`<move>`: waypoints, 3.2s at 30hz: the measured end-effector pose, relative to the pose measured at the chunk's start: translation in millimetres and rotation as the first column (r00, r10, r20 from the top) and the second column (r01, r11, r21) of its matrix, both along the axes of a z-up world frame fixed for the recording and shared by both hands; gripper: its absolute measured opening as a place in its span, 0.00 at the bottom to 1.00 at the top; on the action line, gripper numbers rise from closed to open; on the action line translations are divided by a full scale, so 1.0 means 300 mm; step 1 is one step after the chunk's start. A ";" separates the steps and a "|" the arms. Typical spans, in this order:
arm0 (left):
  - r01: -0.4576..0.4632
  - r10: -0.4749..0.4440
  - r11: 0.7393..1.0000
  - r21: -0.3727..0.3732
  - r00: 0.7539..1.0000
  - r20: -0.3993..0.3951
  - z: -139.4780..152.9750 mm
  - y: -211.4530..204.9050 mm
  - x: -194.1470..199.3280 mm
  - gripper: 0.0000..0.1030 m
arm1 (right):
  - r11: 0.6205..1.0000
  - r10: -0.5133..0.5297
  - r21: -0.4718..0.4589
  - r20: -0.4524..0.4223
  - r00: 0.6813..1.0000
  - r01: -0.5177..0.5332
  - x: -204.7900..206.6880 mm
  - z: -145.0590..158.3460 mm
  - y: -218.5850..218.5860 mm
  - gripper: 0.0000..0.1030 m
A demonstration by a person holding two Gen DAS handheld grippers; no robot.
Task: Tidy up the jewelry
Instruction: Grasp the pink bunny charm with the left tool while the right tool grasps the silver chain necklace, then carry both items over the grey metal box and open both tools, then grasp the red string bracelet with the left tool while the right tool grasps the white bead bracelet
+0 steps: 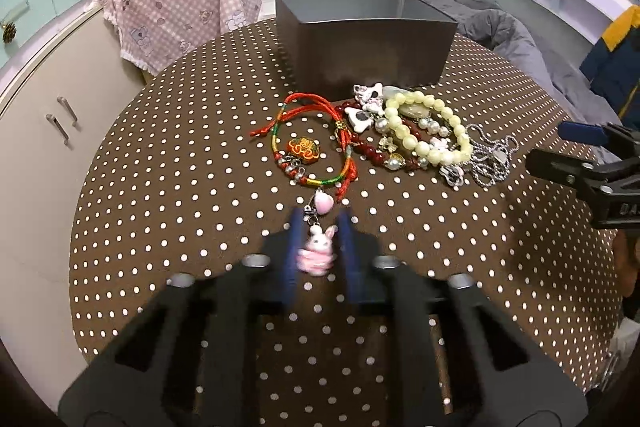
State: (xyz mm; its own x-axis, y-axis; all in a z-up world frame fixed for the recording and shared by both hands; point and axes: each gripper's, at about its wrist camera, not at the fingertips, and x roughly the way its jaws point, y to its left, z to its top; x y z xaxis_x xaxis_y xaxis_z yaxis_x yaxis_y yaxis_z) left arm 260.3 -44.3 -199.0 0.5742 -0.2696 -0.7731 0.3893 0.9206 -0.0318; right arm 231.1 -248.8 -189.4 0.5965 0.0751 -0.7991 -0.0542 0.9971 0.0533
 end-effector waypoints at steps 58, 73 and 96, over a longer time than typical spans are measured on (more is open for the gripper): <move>0.030 0.000 0.981 -0.191 0.988 0.153 0.503 -0.093 0.389 0.13 | 0.935 0.295 0.086 0.346 0.891 -0.343 0.367 0.707 0.024 0.14; -0.196 0.238 0.962 -0.190 0.944 0.230 0.506 0.089 0.322 0.92 | 0.971 0.035 0.218 0.265 0.964 -0.095 0.394 0.542 -0.106 0.92; -0.229 0.296 0.947 -0.224 0.894 0.338 0.534 0.251 0.013 0.94 | 0.992 -0.040 0.125 0.405 0.914 -0.013 0.011 0.660 -0.010 0.92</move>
